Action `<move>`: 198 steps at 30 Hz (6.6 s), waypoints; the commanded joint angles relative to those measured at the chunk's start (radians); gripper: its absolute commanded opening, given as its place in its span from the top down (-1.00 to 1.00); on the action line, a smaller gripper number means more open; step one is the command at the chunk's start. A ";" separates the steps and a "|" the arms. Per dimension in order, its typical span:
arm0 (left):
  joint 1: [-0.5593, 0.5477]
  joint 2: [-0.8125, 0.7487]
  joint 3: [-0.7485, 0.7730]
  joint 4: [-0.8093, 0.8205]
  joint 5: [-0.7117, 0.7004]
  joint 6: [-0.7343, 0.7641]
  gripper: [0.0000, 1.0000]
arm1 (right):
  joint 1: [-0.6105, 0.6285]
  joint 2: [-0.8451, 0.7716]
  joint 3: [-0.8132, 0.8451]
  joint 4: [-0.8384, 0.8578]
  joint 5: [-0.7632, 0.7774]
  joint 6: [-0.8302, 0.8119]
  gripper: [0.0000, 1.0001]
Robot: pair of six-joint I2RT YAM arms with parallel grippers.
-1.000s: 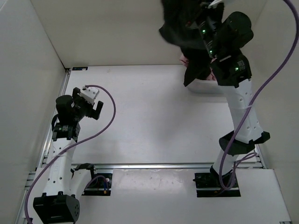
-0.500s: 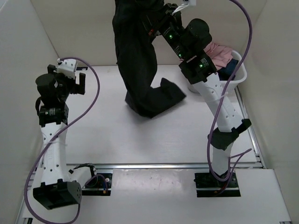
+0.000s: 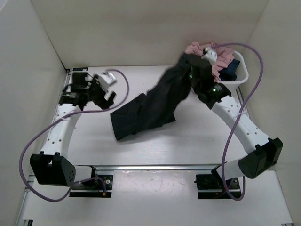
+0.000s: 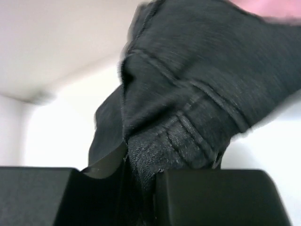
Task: Fold and stack the trousers
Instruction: Grab the trousers from the pile, then flatten the trousers out
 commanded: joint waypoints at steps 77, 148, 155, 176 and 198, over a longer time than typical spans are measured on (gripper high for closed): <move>-0.446 0.342 0.118 -0.269 -0.396 0.032 0.72 | -0.461 0.124 -0.464 -0.137 -0.497 0.139 -0.45; 0.416 0.629 0.126 0.000 -0.390 -0.130 -0.99 | -0.585 -0.218 -0.394 -0.443 -0.807 -0.227 1.00; 0.484 0.603 0.116 -0.052 0.002 -0.198 -0.96 | -0.596 -0.241 -0.471 -0.434 -0.785 -0.236 1.00; 0.523 0.897 0.314 -0.118 -0.089 -0.252 0.70 | -0.614 -0.223 -0.499 -0.385 -0.733 -0.236 1.00; 0.720 0.693 0.388 -0.519 -0.275 0.016 0.70 | -0.809 -0.220 -0.450 -0.621 -0.695 -0.203 1.00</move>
